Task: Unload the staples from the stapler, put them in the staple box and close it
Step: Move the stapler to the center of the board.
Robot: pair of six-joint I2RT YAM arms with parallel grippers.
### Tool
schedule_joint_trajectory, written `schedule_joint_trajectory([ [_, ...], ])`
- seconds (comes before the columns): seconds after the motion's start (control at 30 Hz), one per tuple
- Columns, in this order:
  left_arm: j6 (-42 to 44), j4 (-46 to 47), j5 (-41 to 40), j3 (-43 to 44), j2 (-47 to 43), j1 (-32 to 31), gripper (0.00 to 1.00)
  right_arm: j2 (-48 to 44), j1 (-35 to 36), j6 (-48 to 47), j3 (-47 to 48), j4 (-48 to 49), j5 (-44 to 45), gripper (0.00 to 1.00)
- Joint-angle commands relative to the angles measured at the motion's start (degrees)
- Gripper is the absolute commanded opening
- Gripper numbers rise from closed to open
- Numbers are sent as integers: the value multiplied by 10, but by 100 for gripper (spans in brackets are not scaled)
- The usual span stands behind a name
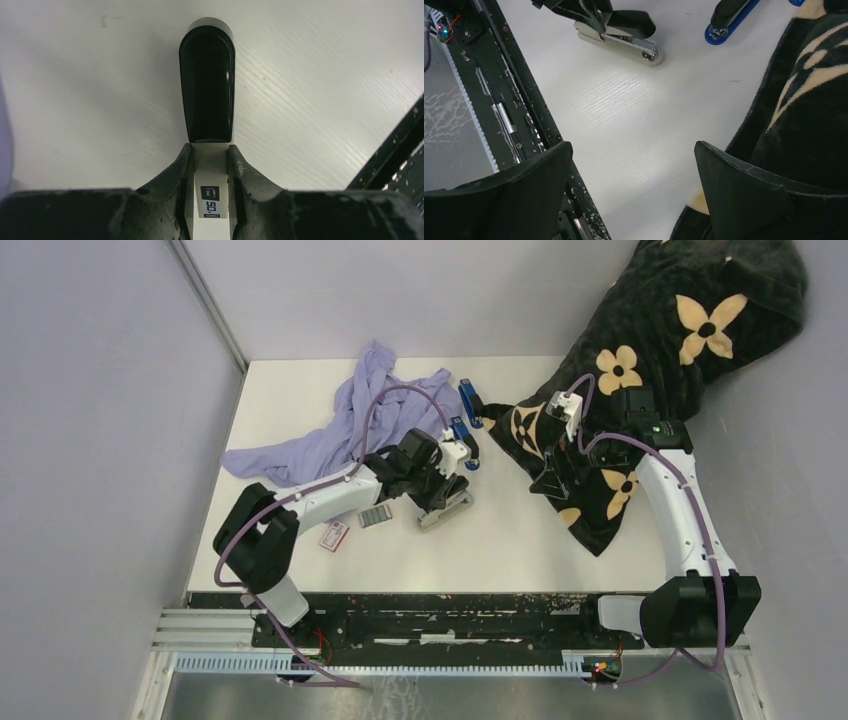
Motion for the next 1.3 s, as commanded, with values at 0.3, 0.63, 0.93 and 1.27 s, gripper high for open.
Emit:
schedule_joint_trajectory([
  [0.3, 137, 215, 39, -137, -99, -123, 3, -39, 2, -48, -61, 19, -28, 99],
  [0.63, 177, 206, 36, -138, -59, -148, 9, -69, -4, -45, -105, 45, -18, 99],
  [0.93, 136, 259, 1, -164, -70, -157, 64, -57, -4, -53, -93, 29, -33, 99],
  [1.27, 73, 358, -73, -227, -199, -157, 99, -47, 8, -123, -72, -21, -65, 99],
])
